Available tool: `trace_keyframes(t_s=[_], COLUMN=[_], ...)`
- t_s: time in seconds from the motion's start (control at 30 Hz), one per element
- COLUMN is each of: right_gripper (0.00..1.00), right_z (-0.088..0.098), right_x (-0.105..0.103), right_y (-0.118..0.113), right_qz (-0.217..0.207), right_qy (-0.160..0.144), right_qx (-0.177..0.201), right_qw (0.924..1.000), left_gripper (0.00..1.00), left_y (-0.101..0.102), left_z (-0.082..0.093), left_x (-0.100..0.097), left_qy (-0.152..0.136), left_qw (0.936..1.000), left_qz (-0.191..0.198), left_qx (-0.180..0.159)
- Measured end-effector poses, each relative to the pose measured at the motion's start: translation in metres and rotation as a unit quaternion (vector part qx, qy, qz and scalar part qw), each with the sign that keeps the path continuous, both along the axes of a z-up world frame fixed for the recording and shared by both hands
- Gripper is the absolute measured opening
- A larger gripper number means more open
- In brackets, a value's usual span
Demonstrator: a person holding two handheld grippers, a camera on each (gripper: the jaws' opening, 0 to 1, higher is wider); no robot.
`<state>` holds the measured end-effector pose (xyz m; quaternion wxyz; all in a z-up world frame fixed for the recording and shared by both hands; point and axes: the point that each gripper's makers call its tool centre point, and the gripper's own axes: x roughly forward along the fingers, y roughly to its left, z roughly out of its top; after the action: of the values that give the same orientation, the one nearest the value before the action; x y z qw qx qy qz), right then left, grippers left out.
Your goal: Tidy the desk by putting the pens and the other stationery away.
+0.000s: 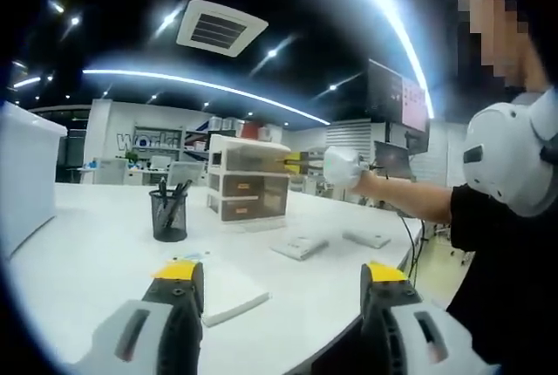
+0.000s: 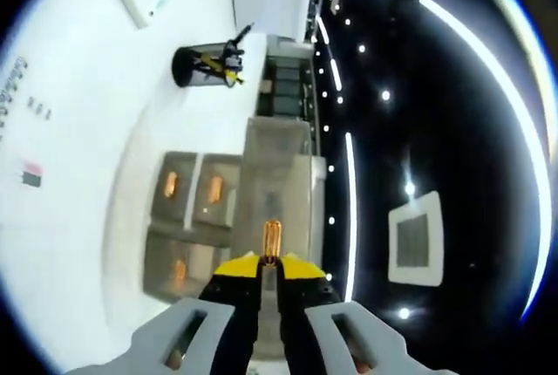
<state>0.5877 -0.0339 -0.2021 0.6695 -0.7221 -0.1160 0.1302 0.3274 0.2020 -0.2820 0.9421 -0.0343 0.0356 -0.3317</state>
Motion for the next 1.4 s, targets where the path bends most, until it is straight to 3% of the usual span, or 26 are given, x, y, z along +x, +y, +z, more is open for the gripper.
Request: trace_keyframes(t_s=[0.37, 1.03, 1.17, 1.4], right_gripper=[0.05, 0.06, 0.18, 0.28], right_z=[0.000, -0.006, -0.012, -0.018], right_x=[-0.013, -0.013, -0.012, -0.016], right_y=[-0.002, -0.002, -0.002, -0.011], right_qz=[0.006, 0.006, 0.007, 0.003], right_qy=[-0.005, -0.005, 0.007, 0.030], right_qx=[0.003, 0.006, 0.012, 0.050], right_qw=[1.0000, 1.0000, 0.9999, 0.9983], left_gripper=[0.73, 0.73, 0.73, 0.73], left_y=[-0.005, -0.006, -0.008, -0.008], left_z=[-0.001, -0.003, -0.004, -0.004], left_x=[-0.001, 0.002, 0.003, 0.005], left_qy=[0.002, 0.006, 0.008, 0.010], left_qw=[1.0000, 1.0000, 0.9999, 0.9999], left_qz=[-0.004, -0.005, -0.006, -0.005], left_qx=[0.000, 0.003, 0.003, 0.004])
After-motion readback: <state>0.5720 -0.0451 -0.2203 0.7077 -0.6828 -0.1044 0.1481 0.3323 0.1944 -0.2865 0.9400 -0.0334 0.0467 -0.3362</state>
